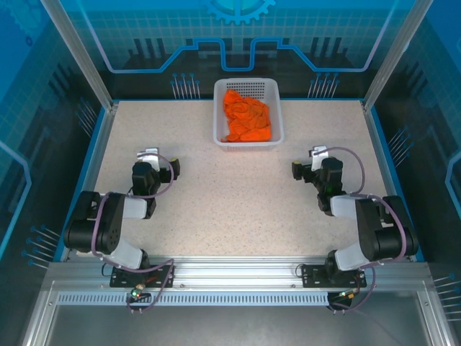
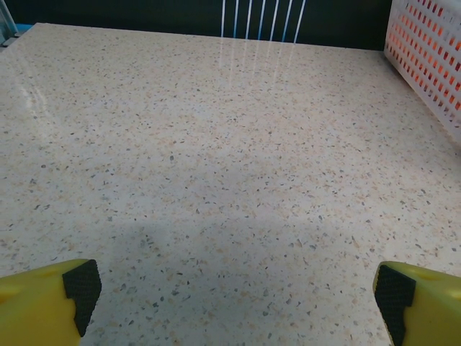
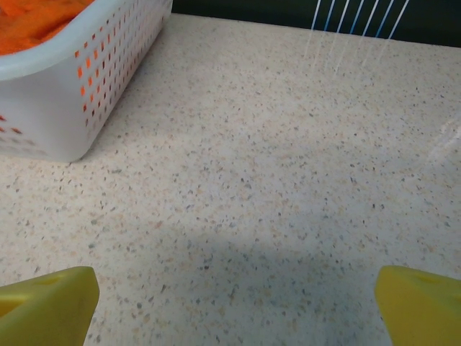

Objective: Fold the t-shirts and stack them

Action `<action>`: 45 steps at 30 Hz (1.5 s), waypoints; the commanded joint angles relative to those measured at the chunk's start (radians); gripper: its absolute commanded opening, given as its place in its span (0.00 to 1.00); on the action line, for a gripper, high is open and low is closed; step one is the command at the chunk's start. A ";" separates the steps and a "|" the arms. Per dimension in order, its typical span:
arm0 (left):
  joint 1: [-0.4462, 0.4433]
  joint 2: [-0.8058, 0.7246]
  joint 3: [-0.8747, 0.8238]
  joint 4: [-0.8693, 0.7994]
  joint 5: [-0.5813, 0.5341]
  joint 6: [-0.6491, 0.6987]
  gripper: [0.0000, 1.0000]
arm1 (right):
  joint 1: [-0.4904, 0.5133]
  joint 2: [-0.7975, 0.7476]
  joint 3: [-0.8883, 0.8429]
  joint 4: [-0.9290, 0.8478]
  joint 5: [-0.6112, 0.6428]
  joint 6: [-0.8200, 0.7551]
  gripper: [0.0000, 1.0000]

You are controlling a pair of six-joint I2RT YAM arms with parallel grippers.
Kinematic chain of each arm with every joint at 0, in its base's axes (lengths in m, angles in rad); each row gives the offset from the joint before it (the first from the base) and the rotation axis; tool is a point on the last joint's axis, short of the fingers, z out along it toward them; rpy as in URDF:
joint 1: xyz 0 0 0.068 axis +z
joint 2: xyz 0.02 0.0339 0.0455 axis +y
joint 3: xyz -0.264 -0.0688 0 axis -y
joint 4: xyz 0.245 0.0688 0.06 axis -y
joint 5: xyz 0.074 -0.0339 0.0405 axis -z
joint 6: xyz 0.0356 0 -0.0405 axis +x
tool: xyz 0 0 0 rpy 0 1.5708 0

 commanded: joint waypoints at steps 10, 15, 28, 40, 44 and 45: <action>-0.016 -0.420 0.188 -0.322 -0.083 -0.478 0.99 | 0.069 -0.578 0.093 -0.465 0.117 0.222 1.00; 0.148 -0.480 0.201 -0.563 -0.138 -1.006 0.99 | -0.018 -0.801 0.058 -0.608 0.075 0.453 1.00; 0.053 -0.186 0.610 -0.999 0.198 -0.748 0.99 | -0.098 -0.544 0.151 -0.726 -0.320 0.677 0.99; -0.298 0.477 1.387 -1.630 0.202 -0.415 0.91 | 0.210 -0.237 0.253 -0.694 -0.231 0.547 0.95; -0.356 0.653 1.587 -1.776 0.099 -0.349 0.77 | 0.216 -0.237 0.246 -0.680 -0.225 0.548 0.95; -0.360 0.679 1.618 -1.795 0.083 -0.353 0.72 | 0.216 -0.234 0.247 -0.681 -0.224 0.548 0.95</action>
